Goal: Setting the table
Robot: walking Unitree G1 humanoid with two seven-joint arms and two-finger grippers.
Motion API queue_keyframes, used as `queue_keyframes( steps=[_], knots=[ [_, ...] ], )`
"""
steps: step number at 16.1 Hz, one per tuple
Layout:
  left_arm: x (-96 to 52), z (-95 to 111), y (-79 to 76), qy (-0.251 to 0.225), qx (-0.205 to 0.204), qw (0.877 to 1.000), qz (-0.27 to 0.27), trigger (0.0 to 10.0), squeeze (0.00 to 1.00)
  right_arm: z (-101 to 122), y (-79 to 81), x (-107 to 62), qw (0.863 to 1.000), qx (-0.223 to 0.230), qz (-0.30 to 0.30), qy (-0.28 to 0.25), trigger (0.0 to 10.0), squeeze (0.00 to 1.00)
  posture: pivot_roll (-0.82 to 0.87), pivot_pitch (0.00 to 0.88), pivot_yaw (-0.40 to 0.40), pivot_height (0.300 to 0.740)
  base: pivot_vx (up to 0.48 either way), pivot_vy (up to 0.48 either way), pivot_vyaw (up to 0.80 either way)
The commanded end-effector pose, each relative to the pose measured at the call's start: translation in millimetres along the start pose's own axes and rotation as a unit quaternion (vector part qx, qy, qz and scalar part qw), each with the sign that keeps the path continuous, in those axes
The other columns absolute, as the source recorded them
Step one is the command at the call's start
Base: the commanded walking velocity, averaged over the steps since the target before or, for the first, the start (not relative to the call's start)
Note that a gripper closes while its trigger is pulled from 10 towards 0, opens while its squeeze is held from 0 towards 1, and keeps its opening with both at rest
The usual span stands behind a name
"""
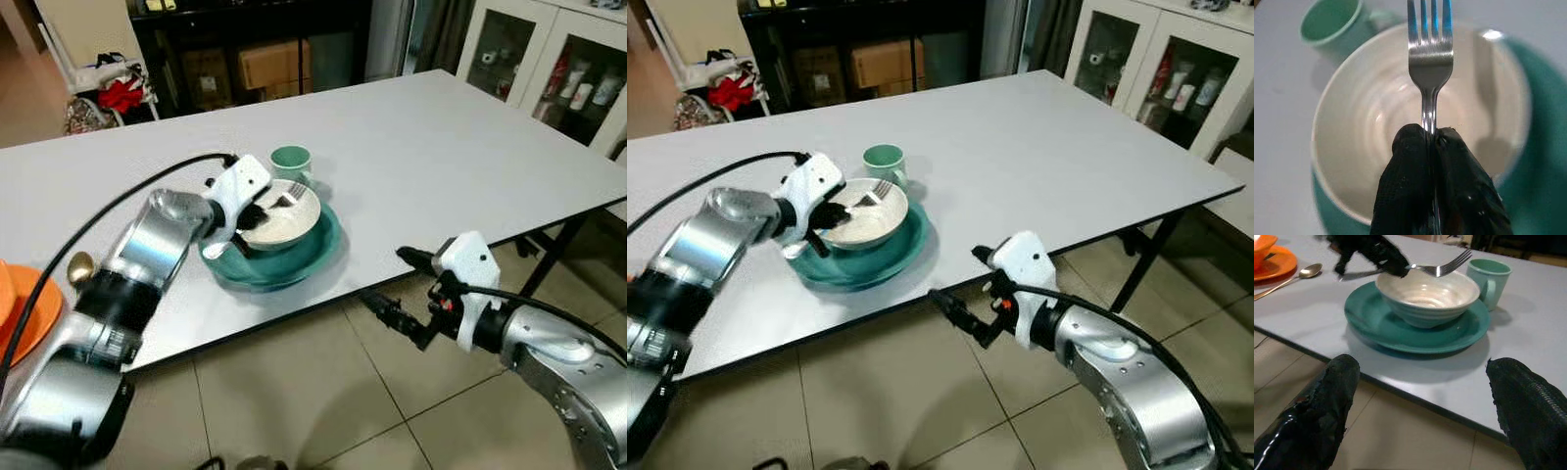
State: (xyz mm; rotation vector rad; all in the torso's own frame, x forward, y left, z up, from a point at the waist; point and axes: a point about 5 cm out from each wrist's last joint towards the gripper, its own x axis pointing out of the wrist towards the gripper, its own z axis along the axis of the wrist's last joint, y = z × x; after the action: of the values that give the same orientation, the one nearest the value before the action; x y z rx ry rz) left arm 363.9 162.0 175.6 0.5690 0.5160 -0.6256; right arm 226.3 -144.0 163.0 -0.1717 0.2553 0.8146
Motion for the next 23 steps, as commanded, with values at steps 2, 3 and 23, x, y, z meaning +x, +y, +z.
queue_keyframes(
  steps=[2, 3, 23],
  knots=[
    [-2.6, 5, 8.8, 0.01, 0.012, 1.0, 0.01, 10.0, 0.0, 0, 4.1, 0.4, 1.0, 0.002, 0.021, 0.004, 10.0, 0.0, -0.03, 0.0, 0.065, 0.74, 0.0, 0.0, 0.0],
    [-2.8, 4, 12.1, 0.019, 0.012, 1.0, 0.011, 10.0, 0.0, 0, 5.3, 0.0, 1.0, 0.003, 0.028, 0.007, 10.0, 0.0, -0.03, 0.0, 0.065, 0.74, 0.0, 0.0, 0.0],
    [-38.0, 21, 30.1, -0.07, 0.006, 0.997, 0.003, 10.0, 0.0, 3, 7.5, -3.9, 1.0, 0.015, 0.013, -0.021, 10.0, 0.0, -0.03, 0.0, 0.071, 0.74, 0.0, 0.0, 0.0]
  ],
)
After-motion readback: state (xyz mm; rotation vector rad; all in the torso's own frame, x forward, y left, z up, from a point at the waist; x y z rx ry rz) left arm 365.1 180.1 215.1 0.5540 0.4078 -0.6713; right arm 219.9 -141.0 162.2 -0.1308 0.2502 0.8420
